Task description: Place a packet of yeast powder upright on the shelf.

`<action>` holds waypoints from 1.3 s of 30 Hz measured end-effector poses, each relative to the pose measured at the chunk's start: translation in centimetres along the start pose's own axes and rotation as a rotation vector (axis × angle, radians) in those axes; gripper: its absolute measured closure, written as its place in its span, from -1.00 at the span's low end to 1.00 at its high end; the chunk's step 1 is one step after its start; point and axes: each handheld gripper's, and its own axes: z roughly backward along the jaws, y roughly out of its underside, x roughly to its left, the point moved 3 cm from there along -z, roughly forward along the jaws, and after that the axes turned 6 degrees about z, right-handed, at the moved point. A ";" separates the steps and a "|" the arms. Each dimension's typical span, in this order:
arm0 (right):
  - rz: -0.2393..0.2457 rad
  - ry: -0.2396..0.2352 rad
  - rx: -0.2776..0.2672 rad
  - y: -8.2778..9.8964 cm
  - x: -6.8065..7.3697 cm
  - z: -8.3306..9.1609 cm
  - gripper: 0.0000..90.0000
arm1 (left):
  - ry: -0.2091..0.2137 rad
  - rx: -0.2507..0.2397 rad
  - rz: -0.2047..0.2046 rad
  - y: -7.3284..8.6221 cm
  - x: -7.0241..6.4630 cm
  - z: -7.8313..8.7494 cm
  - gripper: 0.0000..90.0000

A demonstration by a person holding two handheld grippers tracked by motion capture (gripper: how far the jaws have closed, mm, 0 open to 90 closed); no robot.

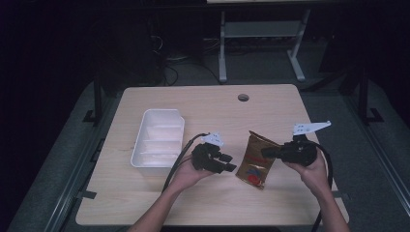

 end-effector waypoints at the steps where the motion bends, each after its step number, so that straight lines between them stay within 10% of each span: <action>1: 0.003 0.018 0.003 -0.2 0.0 0.4 0.83 | -0.007 0.009 -0.012 0.5 -0.4 0.2 0.24; 12: -0.015 0.076 0.017 -1.9 -0.8 0.8 0.84 | -0.025 0.022 -0.071 2.5 -2.6 1.7 0.06; 39: 0.006 0.013 0.016 -8.4 -1.2 -3.1 0.85 | -0.052 0.017 -0.126 6.6 -5.5 4.6 -0.42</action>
